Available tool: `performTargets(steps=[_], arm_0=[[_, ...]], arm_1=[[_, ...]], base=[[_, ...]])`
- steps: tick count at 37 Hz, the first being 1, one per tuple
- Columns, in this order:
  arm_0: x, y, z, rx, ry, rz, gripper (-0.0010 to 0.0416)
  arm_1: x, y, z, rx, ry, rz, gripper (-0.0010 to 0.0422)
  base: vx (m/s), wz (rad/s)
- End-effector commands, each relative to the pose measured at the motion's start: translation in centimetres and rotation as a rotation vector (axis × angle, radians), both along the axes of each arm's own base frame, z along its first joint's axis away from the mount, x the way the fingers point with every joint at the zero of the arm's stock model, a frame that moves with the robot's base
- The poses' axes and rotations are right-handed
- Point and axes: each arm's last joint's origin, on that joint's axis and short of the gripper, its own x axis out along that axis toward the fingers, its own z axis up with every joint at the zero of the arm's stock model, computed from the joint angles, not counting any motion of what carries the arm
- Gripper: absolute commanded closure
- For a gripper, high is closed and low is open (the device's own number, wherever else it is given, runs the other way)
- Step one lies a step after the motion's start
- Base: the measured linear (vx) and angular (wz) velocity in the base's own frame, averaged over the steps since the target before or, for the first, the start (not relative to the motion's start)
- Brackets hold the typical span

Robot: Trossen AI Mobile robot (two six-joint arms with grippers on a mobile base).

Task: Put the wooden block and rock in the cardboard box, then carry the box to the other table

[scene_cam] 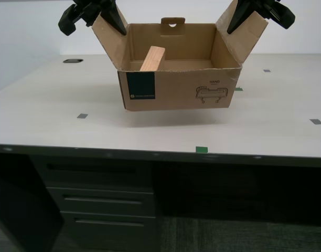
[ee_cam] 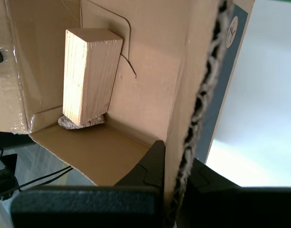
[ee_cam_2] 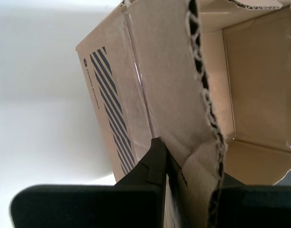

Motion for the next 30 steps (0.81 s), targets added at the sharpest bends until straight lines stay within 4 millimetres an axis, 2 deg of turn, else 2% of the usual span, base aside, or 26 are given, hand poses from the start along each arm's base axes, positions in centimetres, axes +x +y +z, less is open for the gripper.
performTargets(steps=[1, 14, 30], arm_0=[[-0.2, 0.5, 0.1, 0.027, 0.010, 0.017, 0.0406], [-0.6, 1.8, 0.1, 0.029, 0.021, 0.040, 0.0406], [-0.6, 1.9, 0.1, 0.034, 0.031, 0.022, 0.0406]], arm_1=[[-0.2, -0.1, 0.1, -0.020, 0.014, -0.031, 0.0413], [-0.4, 0.0, -0.1, -0.007, 0.041, -0.033, 0.0413], [-0.4, 0.0, -0.1, 0.005, 0.020, -0.057, 0.0413]], base=[[-0.081, 0.215], [-0.065, 0.256], [-0.061, 0.314]])
